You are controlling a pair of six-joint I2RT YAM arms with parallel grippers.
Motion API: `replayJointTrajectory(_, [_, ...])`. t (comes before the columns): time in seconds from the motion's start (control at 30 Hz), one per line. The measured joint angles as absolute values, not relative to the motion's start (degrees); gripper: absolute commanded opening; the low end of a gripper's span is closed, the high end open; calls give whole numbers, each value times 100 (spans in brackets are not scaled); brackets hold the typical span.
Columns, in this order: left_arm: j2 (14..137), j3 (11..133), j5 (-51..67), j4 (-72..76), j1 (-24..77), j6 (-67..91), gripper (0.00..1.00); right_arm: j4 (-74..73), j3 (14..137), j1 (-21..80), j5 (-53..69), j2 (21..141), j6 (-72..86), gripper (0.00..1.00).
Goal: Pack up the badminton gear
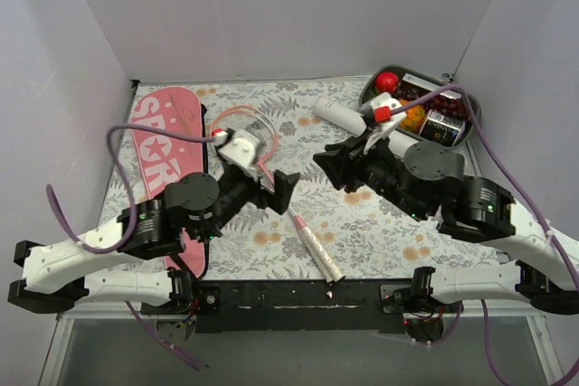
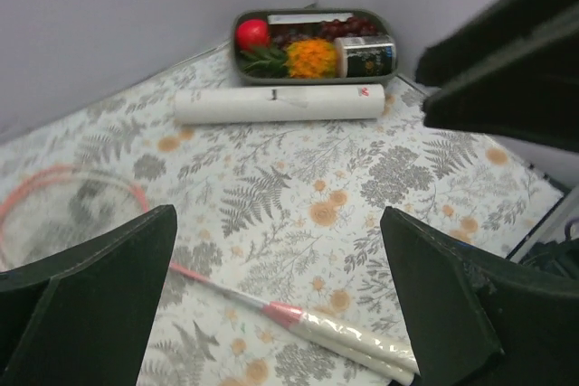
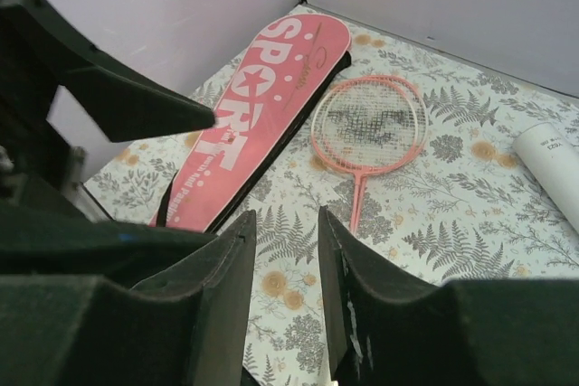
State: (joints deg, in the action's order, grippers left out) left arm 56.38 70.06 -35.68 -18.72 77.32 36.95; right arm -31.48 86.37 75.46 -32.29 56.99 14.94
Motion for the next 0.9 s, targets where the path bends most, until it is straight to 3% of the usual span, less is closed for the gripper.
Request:
replayJointTrajectory(0.17, [5430, 7662, -4838, -3885, 7612, 5662, 97, -2770, 8508, 6849, -2615, 6272, 1529, 41])
replayJointTrajectory(0.3, [6036, 7937, -5002, -5131, 6309, 6528, 96, -2405, 8147, 5870, -1737, 6724, 1732, 41])
replayJointTrajectory(0.57, [7076, 7155, -3514, -4462, 3236, 6095, 93, -2034, 7301, 5369, -888, 7319, 1885, 40])
replayJointTrajectory(0.7, [7789, 7061, -3037, -3726, 2226, 6020, 91, -1730, 6825, 5214, -609, 7376, 1962, 39])
replayJointTrajectory(0.9, [9124, 7299, -2689, -3114, 1343, 6154, 74, -1365, 6215, 5148, -318, 7500, 2051, 38])
